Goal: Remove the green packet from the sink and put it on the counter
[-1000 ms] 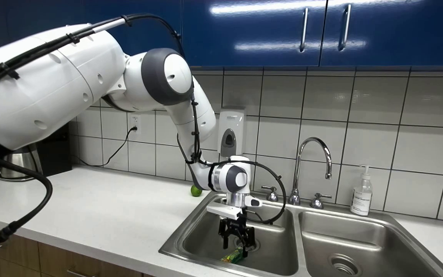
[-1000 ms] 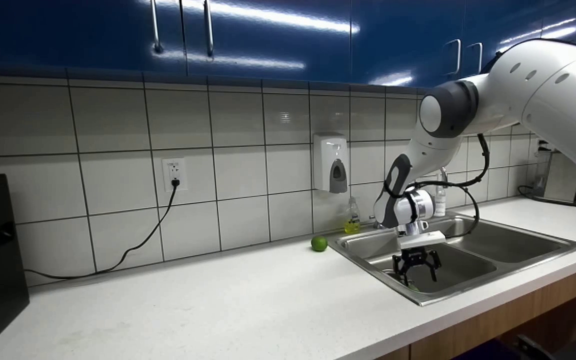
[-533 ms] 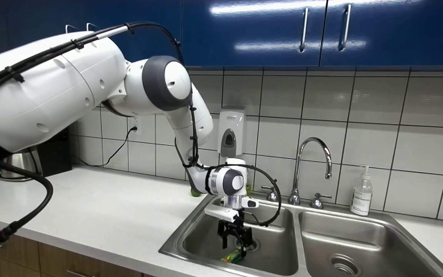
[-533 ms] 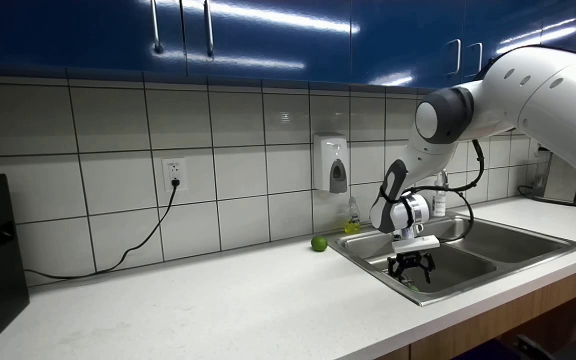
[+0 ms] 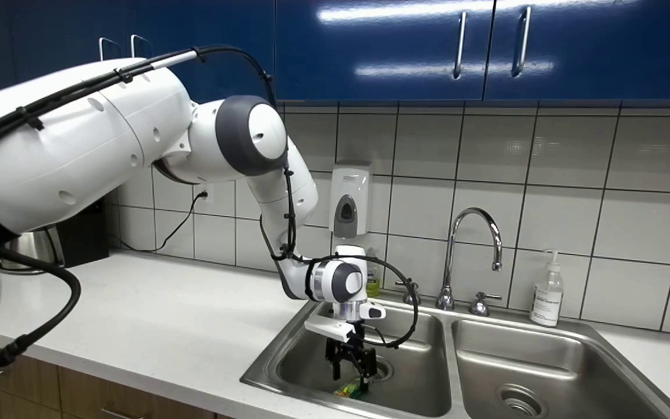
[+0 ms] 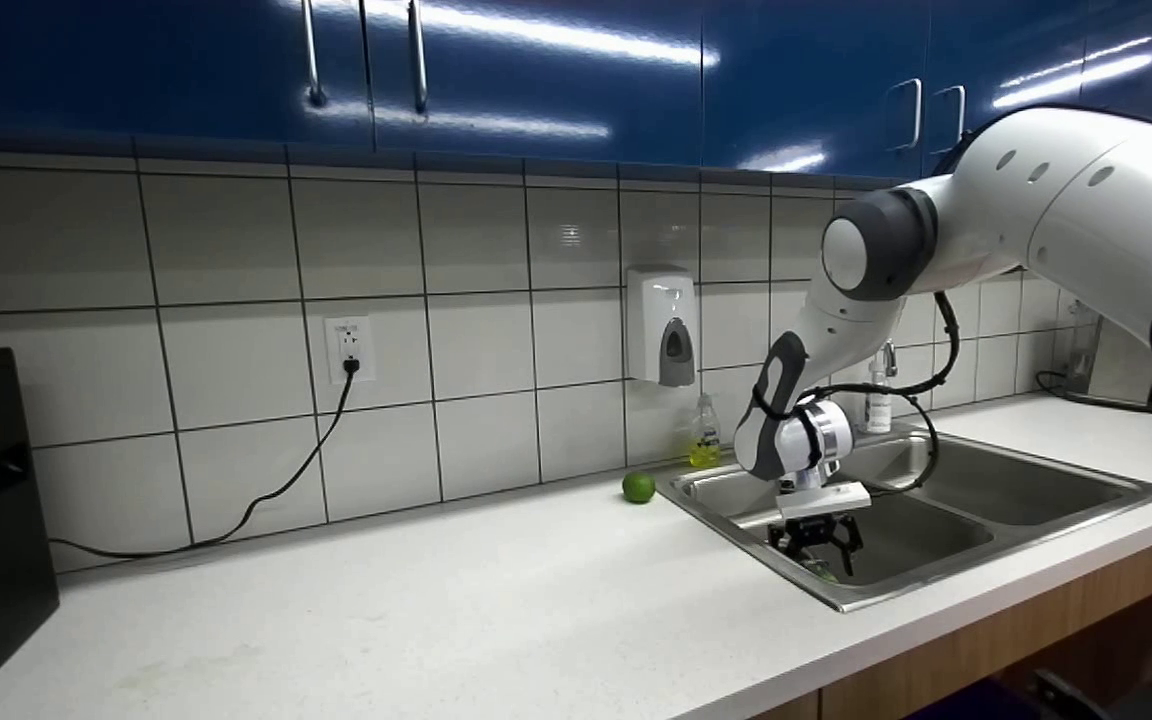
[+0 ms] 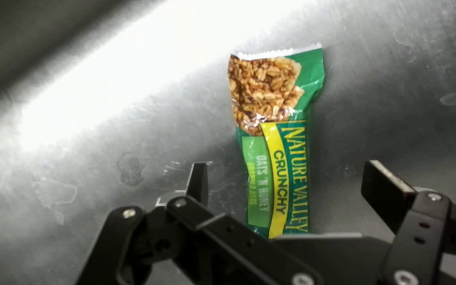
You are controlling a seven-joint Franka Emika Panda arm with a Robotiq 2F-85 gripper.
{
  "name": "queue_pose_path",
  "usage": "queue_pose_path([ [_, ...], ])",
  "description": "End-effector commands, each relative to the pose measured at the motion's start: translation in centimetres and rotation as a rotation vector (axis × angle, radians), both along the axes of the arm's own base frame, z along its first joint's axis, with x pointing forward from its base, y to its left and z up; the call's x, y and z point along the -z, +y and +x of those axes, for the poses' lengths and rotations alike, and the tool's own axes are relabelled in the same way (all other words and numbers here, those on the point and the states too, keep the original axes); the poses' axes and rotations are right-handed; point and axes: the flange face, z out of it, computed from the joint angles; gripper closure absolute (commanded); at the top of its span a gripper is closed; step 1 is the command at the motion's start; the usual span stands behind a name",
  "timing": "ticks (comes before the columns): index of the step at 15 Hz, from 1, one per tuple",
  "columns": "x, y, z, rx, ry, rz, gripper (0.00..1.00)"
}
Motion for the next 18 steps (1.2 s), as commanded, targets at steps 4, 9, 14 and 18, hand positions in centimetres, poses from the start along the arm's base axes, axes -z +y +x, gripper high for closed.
queue_pose_path([
  [4,-0.6,-0.9,0.0,0.024,-0.061,-0.031,0.0],
  [9,-0.6,-1.0,-0.3,0.014,-0.096,-0.026,0.0],
  [14,-0.7,-0.9,-1.3,0.016,-0.131,0.005,0.0],
  [18,-0.8,-0.9,-2.5,0.022,-0.159,0.022,0.0],
])
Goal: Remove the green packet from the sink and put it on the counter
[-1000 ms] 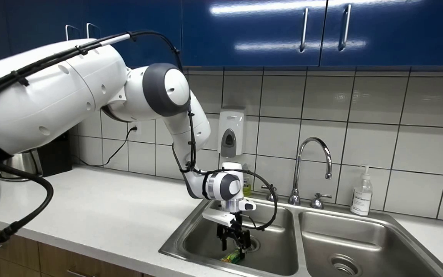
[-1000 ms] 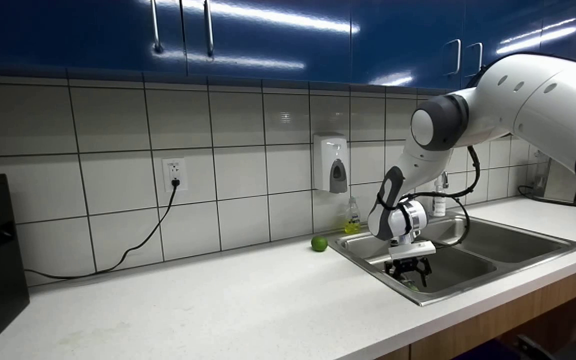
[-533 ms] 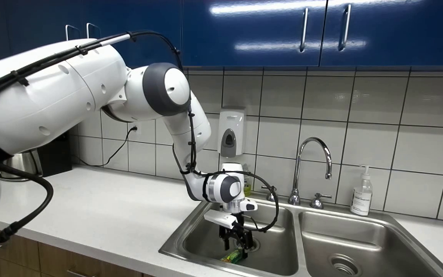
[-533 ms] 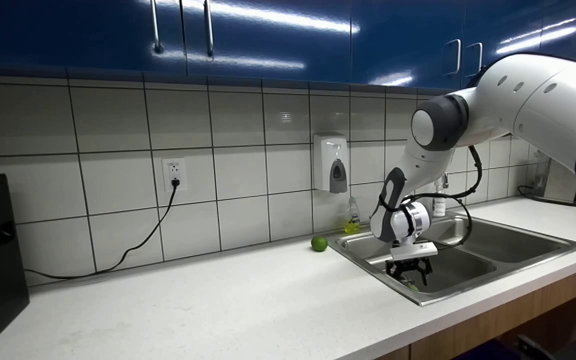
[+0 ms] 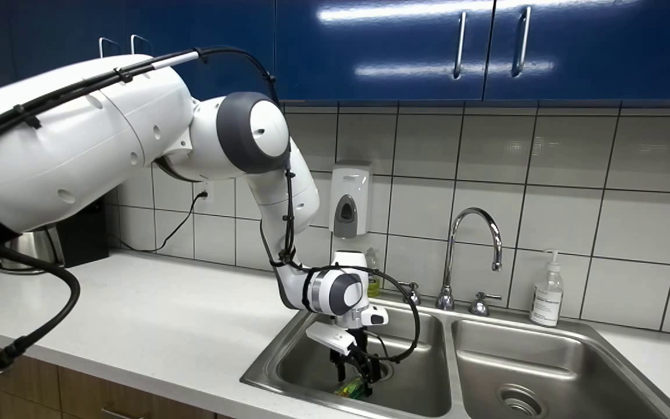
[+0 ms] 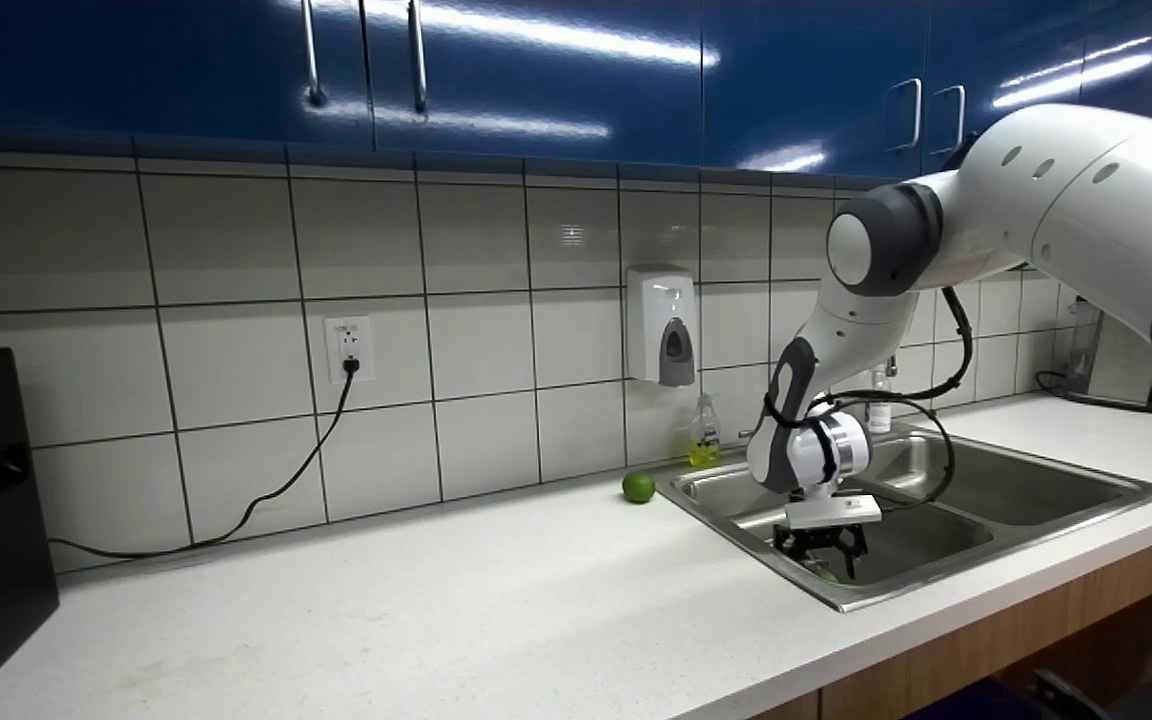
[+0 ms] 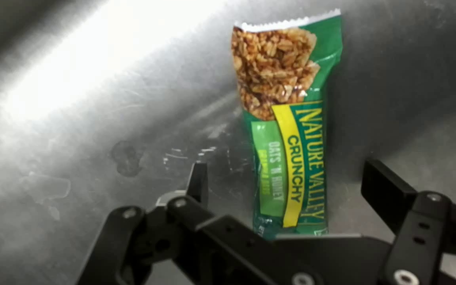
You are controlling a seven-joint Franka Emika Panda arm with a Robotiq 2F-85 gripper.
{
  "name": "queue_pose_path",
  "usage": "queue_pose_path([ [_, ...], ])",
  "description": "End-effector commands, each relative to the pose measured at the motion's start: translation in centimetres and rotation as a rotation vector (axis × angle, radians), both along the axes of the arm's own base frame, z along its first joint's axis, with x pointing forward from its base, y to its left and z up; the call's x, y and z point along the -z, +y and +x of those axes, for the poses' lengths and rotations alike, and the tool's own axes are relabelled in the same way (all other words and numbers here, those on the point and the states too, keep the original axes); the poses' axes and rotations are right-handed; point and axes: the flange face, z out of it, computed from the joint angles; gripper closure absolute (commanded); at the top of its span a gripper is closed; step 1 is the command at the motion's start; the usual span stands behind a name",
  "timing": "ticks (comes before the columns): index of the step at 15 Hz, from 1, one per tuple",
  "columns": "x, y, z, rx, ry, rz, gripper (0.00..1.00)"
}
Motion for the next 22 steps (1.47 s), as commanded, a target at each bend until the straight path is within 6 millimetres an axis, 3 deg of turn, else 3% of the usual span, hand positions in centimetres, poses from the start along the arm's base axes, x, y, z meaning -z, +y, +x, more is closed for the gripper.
queue_pose_path([
  [1,-1.5,0.0,-1.6,-0.001,-0.038,0.039,0.0],
  [9,-2.4,-0.1,-3.1,-0.015,-0.05,0.053,0.0],
  [22,-2.5,-0.2,-3.4,0.0,0.011,0.047,0.0],
])
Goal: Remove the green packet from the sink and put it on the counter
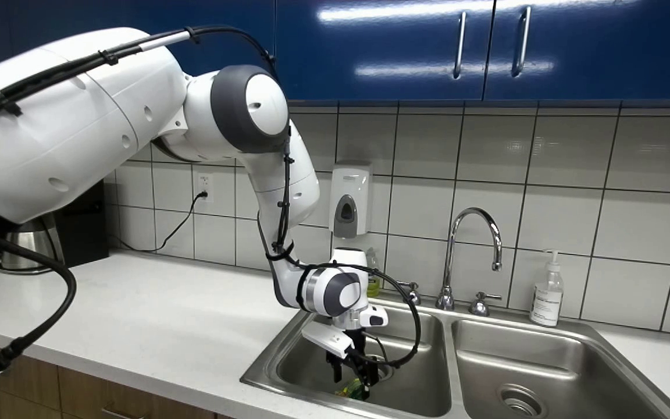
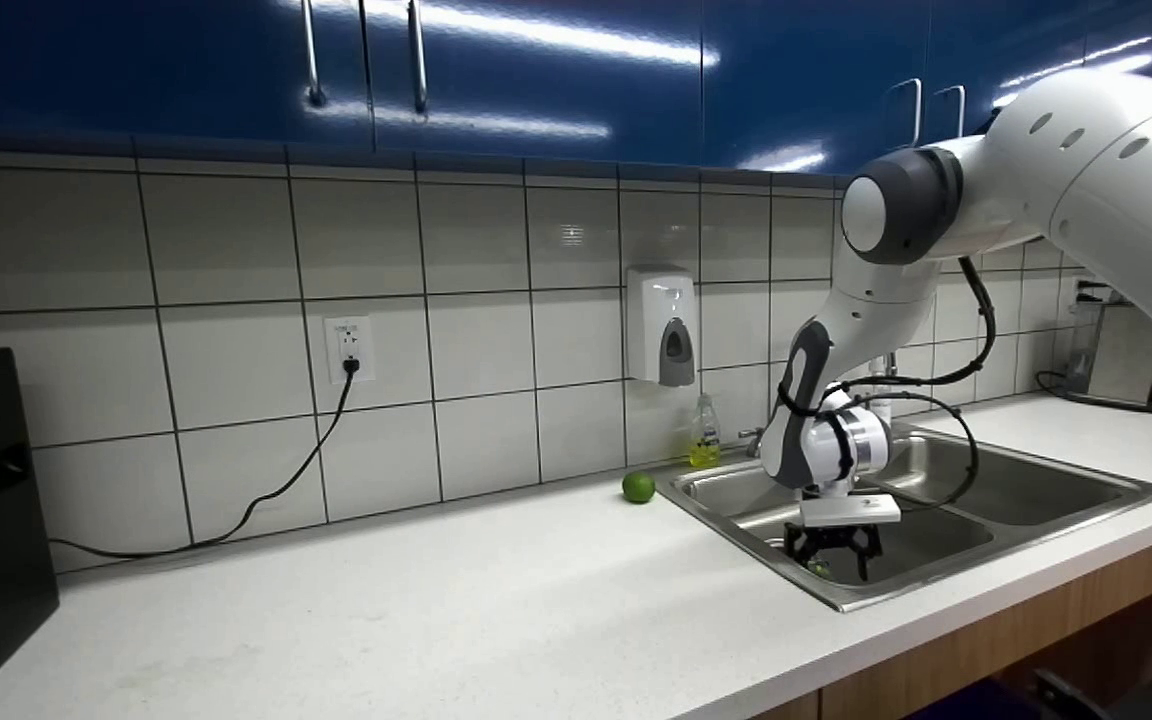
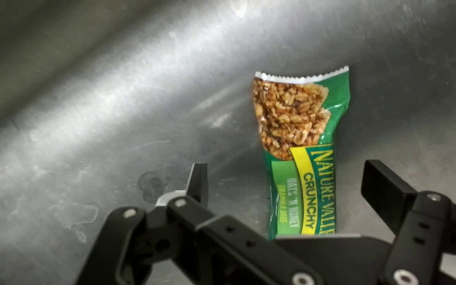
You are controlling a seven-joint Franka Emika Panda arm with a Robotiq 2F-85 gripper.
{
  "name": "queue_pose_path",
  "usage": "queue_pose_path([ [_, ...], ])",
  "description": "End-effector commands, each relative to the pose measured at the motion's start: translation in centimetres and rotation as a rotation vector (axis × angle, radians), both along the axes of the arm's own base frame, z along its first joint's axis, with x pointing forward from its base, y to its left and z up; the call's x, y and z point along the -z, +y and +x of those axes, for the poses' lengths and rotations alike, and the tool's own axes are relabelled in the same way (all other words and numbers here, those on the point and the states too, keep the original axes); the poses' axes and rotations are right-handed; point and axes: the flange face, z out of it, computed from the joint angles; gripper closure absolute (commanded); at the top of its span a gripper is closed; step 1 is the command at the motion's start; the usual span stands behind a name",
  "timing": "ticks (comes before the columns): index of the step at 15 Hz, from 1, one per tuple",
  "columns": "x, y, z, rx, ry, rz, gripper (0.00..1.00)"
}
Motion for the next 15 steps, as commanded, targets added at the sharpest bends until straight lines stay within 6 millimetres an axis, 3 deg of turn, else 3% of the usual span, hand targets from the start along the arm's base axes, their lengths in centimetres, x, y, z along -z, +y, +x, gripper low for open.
queue_pose_path([
  [1,-1.04,-0.17,-0.38,0.005,0.032,0.011,0.0],
  [15,-0.98,-0.81,0.18,0.01,0.051,-0.021,0.0],
])
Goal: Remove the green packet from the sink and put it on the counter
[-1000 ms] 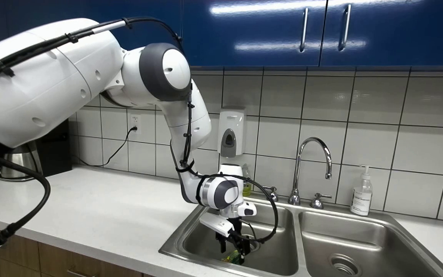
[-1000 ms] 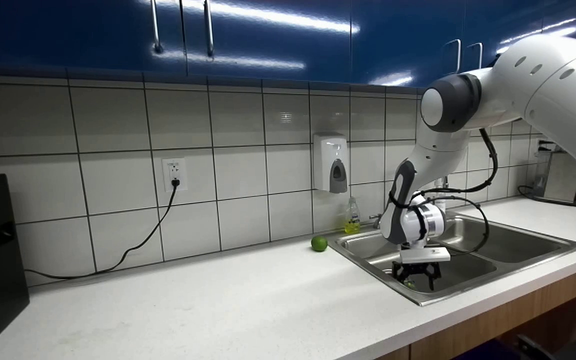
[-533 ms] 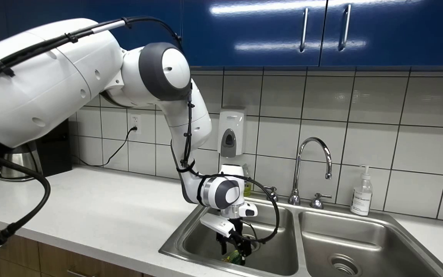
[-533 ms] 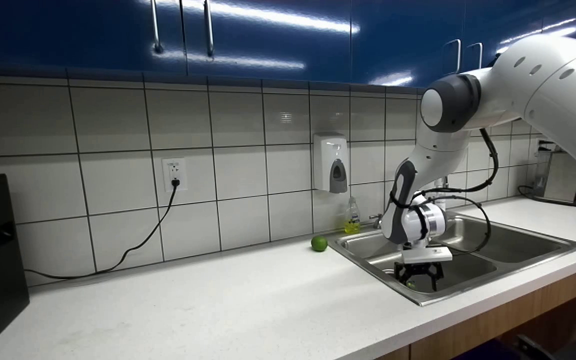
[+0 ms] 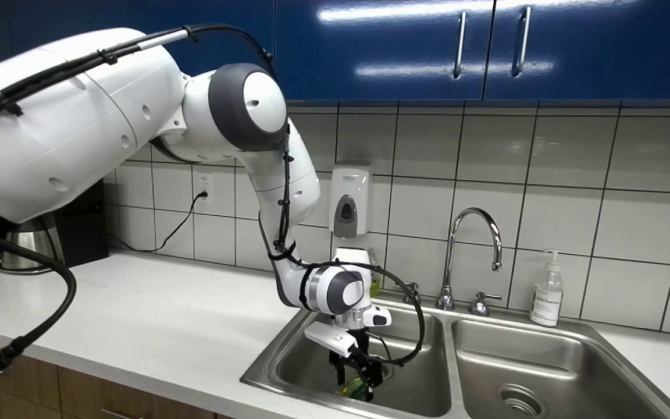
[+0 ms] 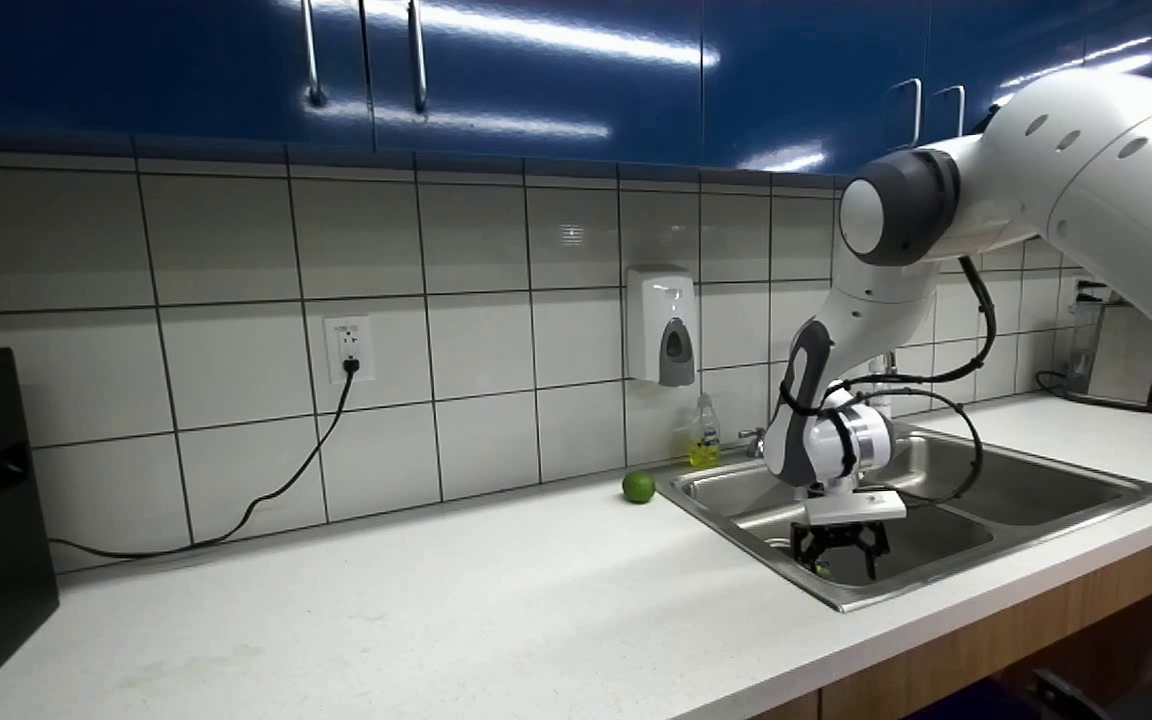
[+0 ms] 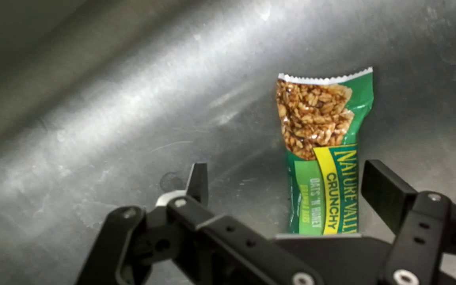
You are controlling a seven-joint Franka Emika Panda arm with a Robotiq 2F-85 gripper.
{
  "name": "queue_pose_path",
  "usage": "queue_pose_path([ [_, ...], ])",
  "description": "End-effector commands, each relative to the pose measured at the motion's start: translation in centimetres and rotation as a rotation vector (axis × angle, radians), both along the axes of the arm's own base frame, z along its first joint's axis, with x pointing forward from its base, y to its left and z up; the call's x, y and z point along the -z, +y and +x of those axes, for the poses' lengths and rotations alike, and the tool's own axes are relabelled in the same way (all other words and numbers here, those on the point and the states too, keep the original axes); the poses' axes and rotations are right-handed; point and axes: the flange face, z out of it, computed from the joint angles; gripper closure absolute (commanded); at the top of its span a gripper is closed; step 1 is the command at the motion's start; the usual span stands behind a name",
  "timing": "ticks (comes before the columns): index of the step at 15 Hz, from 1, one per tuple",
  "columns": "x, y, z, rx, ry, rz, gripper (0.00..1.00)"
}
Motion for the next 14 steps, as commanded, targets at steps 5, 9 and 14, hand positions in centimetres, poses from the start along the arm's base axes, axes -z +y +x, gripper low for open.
queue_pose_path([
  [5,-0.5,0.2,1.0,-0.013,0.04,-0.023,0.0],
  [9,-0.2,0.6,1.4,-0.025,0.063,-0.031,0.0],
  [14,0.3,0.6,1.9,-0.028,0.072,-0.041,0.0],
])
